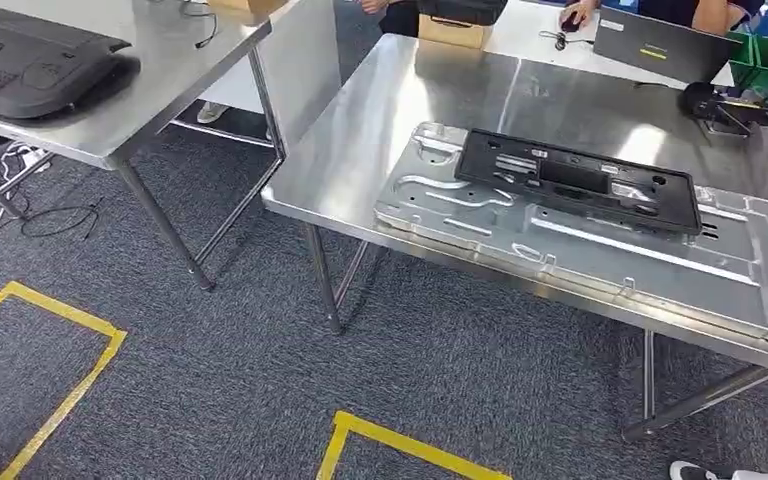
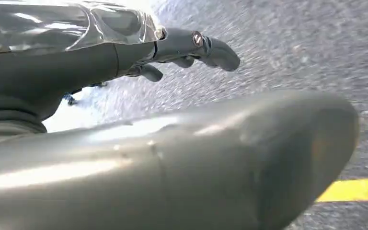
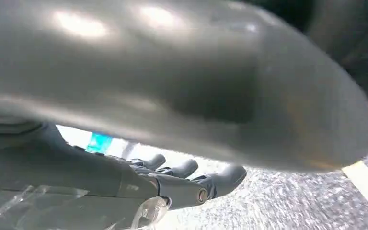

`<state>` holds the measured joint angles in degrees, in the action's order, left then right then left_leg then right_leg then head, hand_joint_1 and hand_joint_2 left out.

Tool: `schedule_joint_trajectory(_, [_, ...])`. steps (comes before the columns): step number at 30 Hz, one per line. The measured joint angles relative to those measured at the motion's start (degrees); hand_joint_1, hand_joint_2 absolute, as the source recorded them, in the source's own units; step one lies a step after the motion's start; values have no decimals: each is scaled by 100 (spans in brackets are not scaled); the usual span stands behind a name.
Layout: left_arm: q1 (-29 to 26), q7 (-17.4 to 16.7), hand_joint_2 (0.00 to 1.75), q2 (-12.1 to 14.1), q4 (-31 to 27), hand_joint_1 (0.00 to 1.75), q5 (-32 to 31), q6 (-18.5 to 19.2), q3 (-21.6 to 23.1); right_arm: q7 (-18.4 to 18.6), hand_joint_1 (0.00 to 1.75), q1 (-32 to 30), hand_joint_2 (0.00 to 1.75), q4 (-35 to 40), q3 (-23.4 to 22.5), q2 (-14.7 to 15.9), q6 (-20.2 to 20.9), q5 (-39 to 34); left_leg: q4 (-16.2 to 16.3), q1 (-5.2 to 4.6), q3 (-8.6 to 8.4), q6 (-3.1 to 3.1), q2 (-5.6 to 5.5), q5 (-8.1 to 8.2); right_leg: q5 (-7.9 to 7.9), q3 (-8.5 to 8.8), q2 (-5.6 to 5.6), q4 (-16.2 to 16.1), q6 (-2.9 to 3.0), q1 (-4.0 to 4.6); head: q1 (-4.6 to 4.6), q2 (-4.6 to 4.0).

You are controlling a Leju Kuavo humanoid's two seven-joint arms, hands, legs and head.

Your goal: Take the parts from the cabinet and place them on the table.

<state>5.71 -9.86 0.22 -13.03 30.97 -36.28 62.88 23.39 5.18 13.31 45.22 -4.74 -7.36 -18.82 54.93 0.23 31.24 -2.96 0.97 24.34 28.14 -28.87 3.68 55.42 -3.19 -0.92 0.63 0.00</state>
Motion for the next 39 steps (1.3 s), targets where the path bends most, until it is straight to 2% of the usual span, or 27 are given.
schedule_joint_trajectory(2, [9, 29, 0, 2, 0, 0, 88, -70, -68, -11, 0, 0, 0, 0, 31, 11, -13, 7, -4, -7, -4, -62, -63, -11, 379, -256, -271, 586, -24, 3, -22, 0])
schedule_joint_trajectory(4, [9, 96, 0, -4, 0, 0, 162, -171, -166, -13, 0, -4, 0, 0, 70, 24, -44, 20, -2, -20, -3, -80, -152, 1, 778, -735, -338, 1553, -49, 11, -31, 0])
schedule_joint_trajectory(5, [3, 122, 0, -4, 0, 0, 184, -205, -197, 4, 0, -7, 0, 0, 100, 24, -68, 26, -1, -24, -9, -83, -209, 4, 811, -903, -341, 1841, -52, 10, -31, 0])
schedule_joint_trajectory(6, [-1, 133, 0, -4, 0, 0, 203, -232, -216, 13, 0, -13, 0, -2, 133, 24, -88, 31, 1, -24, -20, -82, -263, 6, 703, -928, -342, 1816, -52, 10, -28, 0])
schedule_joint_trajectory(8, [-2, 136, 0, -4, 0, 0, 252, -271, -295, 20, 0, -21, 0, -2, 146, 26, -125, 31, 3, -15, -56, -67, -398, 18, 159, -605, -370, 1016, -37, 0, -31, 0])
schedule_joint_trajectory(9, [0, 138, 0, -7, 0, 0, 260, -284, -326, -4, 0, -24, 0, -2, 149, 26, -144, 18, 10, -9, -74, -48, -458, 30, -121, -355, -438, 454, -28, -10, -31, 0])
schedule_joint_trajectory(10, [-1, 133, 0, -9, 0, 0, 260, -284, -341, -35, 0, -25, 0, -2, 151, 26, -166, -11, 12, -16, -69, -24, -496, 45, -182, -197, -645, 76, -13, -31, -31, 0])
schedule_joint_trajectory(11, [7, 109, 0, -9, 0, 0, 254, -280, -361, -68, 0, -23, 0, -2, 153, 24, -186, -61, 42, -51, -46, 8, -538, 63, -165, -184, -670, 13, 12, -22, -31, 0])
schedule_joint_trajectory(14, [-14, 11, 0, -11, 0, 0, 131, -207, -404, -103, 0, 17, 0, -2, 151, 24, -287, -206, -6, -18, -19, 102, -610, 28, -187, -188, -553, 12, 115, 23, -26, 0])
schedule_joint_trajectory(15, [-12, -26, 0, 0, 2, 0, 92, -194, -404, -103, 0, 19, 0, 0, 149, 9, -317, -245, 26, -16, -19, 124, -628, 56, -208, -178, -488, -20, 153, -29, -31, 0])
schedule_joint_trajectory(16, [-16, -35, 0, -13, 0, 0, 70, -186, -404, -103, 0, 18, 0, 0, 149, 24, -348, -280, 186, -30, 35, 161, -436, 167, -201, -163, -457, -21, 183, -30, -13, 0])
schedule_joint_trajectory(17, [-5, -39, 0, -20, 2, 0, 44, -177, -407, -100, 0, 13, 0, 0, 146, 26, -372, -297, 540, -13, 198, 195, -315, 374, -191, -162, -402, -20, 224, -29, 7, 0])
schedule_joint_trajectory(19, [11, -42, 0, -22, 0, 0, 16, -177, -407, -105, 0, -4, 0, -2, 146, 26, -389, -337, 1558, 16, 703, 255, -210, 818, -180, -162, -297, -19, 240, -13, 4, 0])
schedule_joint_trajectory(20, [-1, -31, 0, -28, 0, 0, 16, -179, -407, -127, 0, -7, 0, -2, 146, 31, -394, -334, 1906, 26, 876, 272, -200, 898, -174, -160, -250, -19, 244, -11, 4, 0])
schedule_joint_trajectory(21, [-12, -9, 0, -28, 2, 0, 18, -181, -407, -142, 0, -7, 0, -2, 146, 31, -405, -326, 1948, 35, 914, 277, -194, 845, -169, -153, -217, -19, 243, -12, 7, 0])
schedule_joint_trajectory(22, [-19, 33, 0, -31, 2, 0, 20, -190, -409, -151, 0, -6, 0, -2, 146, 33, -404, -289, 1707, 45, 807, 275, -186, 681, -161, -141, -178, -19, 238, -12, 7, 0])
schedule_joint_trajectory(24, [-12, 103, 0, -28, 2, 0, 44, -214, -418, -168, 0, -4, 0, -2, 146, 37, -426, -275, 647, 45, 282, 247, -83, 180, -137, -97, -106, -19, 210, -13, 7, 0])
schedule_joint_trajectory(25, [-4, 133, 0, -31, 0, 0, 59, -221, -422, -186, 0, -4, 0, -2, 146, 42, -433, -267, 134, 26, 9, 210, 128, 14, -122, -70, -78, -20, 186, -3, 7, 0])
schedule_joint_trajectory(26, [9, 151, 0, -31, 0, 0, 64, -223, -424, -194, 0, 0, 0, 0, 146, 53, -448, -241, 39, -24, -10, 181, 188, 45, -89, -59, -54, -7, 139, 44, 4, 0])
schedule_joint_trajectory(30, [-2, 254, 0, -39, 0, 0, 59, -236, -424, -295, 0, 23, 0, 0, 146, 79, -488, -214, -17, -25, 3, 43, 19, 4, -79, -10, 40, -57, 15, 26, 0, 0])
schedule_joint_trajectory(31, [-5, 280, 0, -55, 0, 0, 57, -242, -424, -310, 0, 24, 0, -2, 146, 101, -488, -212, -40, 6, -21, 15, -20, -24, -4, -35, -123, 45, -19, -8, -4, 0])
schedule_joint_trajectory(33, [11, 328, 0, -48, 2, 0, 55, -243, -426, -361, 0, -3, 0, -2, 149, 109, -490, -183, -42, 16, -20, -50, -79, -34, 480, -387, -319, 810, -35, -8, -35, 0])
schedule_joint_trajectory(35, [30, 339, 0, -55, 0, 0, 55, -234, -426, -385, 0, -14, 0, -2, 151, 127, -492, -157, -39, 2, -19, -56, -161, -30, 793, -837, -342, 1710, -60, -9, -37, 0])
schedule_joint_trajectory(36, [35, 339, 0, -61, 0, 0, 55, -223, -426, -387, 0, -17, 0, -2, 155, 129, -492, -155, -38, 1, -23, -54, -214, -28, 765, -933, -343, 1846, -64, -11, -37, 0])
schedule_joint_trajectory(37, [42, 339, 0, -70, 0, 0, 57, -212, -426, -387, 0, -18, 0, -2, 155, 133, -501, -142, -34, 7, -32, -49, -267, -25, 583, -886, -345, 1673, -67, -14, -37, 0])
schedule_joint_trajectory(38, [51, 337, 0, -79, 0, 0, 59, -208, -426, -387, 0, -18, 0, -2, 155, 136, -514, -122, -33, 13, -43, -41, -321, -20, 341, -733, -352, 1312, -64, -21, -37, 0])
schedule_joint_trajectory(39, [66, 334, 0, -90, 0, 0, 61, -201, -426, -387, 0, -17, 0, -2, 155, 153, -527, -122, -29, 22, -60, -26, -385, -11, 6, -444, -392, 672, -62, -38, -37, 0])
